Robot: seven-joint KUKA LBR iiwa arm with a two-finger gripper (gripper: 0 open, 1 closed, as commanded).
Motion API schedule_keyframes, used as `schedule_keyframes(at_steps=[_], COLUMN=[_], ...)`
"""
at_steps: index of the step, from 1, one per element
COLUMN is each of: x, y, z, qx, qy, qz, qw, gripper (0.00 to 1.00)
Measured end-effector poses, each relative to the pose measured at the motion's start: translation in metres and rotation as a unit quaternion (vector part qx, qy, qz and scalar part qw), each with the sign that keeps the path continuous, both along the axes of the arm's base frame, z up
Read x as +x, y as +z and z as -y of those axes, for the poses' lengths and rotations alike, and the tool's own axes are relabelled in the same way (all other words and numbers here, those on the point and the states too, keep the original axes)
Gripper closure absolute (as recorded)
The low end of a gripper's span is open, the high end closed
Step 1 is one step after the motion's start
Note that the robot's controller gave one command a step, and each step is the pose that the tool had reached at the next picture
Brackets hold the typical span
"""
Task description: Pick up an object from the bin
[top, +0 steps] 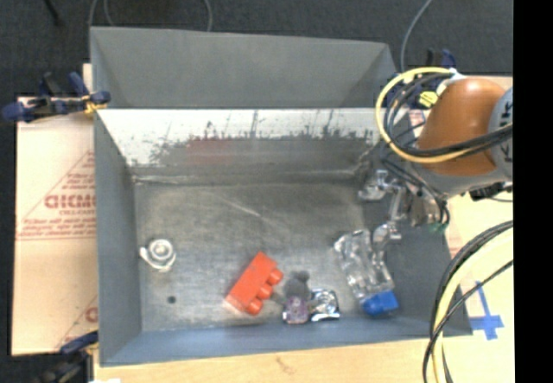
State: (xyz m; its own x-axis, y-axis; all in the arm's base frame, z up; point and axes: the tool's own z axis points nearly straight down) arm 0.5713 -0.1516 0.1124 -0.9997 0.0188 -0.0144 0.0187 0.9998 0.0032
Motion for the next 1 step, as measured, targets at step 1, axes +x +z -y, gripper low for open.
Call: schedule_keyframes(at_steps=[1], x=[-0.0003], y=[-0.0015], z=[-0.0001], qx=[0.0], qy=[0.007], qz=[-0.0005], qw=[1.0], gripper=[0.0])
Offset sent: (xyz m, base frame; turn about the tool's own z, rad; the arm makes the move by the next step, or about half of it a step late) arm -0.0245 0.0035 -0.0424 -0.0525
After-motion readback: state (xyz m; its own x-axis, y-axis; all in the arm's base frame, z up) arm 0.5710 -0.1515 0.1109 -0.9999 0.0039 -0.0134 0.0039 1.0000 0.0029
